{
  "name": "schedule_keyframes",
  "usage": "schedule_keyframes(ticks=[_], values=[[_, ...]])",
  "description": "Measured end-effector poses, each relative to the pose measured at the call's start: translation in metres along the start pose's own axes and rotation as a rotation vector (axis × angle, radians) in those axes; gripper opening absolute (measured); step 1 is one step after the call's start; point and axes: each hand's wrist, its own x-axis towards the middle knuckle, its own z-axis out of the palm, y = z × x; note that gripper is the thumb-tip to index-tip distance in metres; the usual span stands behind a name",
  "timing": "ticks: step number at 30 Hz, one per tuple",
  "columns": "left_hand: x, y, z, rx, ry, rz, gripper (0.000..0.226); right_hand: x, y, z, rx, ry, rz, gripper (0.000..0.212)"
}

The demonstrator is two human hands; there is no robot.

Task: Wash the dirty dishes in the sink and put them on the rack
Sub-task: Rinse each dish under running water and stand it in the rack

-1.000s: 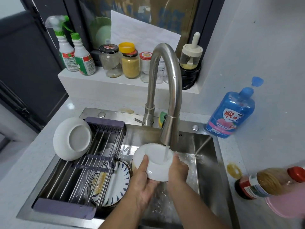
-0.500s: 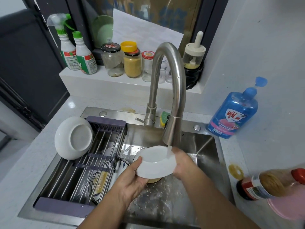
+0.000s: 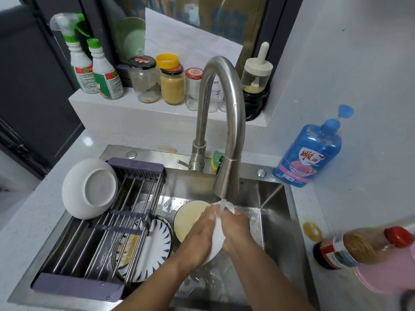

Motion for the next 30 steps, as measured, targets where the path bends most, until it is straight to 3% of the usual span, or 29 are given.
schedule_keyframes(ticks=[2,6,8,11,15,18,22,24,27,30], values=[[0.003,0.002,-0.002,-0.043,-0.031,0.008,0.044,0.000,-0.003,-0.003,-0.017,0.026,-0.011,0.006],[0.029,-0.027,0.000,-0.049,0.017,-0.243,0.086,-0.006,-0.003,-0.004,-0.046,0.034,-0.077,0.007],[0.033,-0.029,0.000,-0.163,0.033,-0.361,0.105,-0.010,0.001,-0.003,-0.100,0.005,-0.159,0.006],[0.028,-0.006,-0.006,-0.356,0.063,-0.488,0.087,-0.018,0.011,-0.005,-0.287,-0.025,-0.303,0.005],[0.028,0.004,-0.028,-0.698,-0.017,-0.535,0.093,-0.025,0.034,-0.013,-0.621,-0.207,-0.518,0.008],[0.026,0.004,-0.028,-0.747,0.054,-0.551,0.055,-0.026,0.047,-0.024,-0.847,-0.356,-0.696,0.030],[0.020,-0.009,-0.016,-0.779,0.227,-0.562,0.037,-0.020,0.052,-0.036,-1.169,-0.517,-0.864,0.045],[0.019,-0.020,-0.013,-0.819,0.298,-0.540,0.037,-0.019,0.052,-0.046,-1.351,-0.498,-0.862,0.057],[0.017,-0.029,-0.013,-0.868,0.358,-0.487,0.039,-0.017,0.051,-0.064,-1.496,-0.399,-0.787,0.098],[0.010,-0.025,-0.008,-0.859,0.304,-0.454,0.047,-0.004,0.049,-0.067,-1.545,-0.296,-0.710,0.104]])
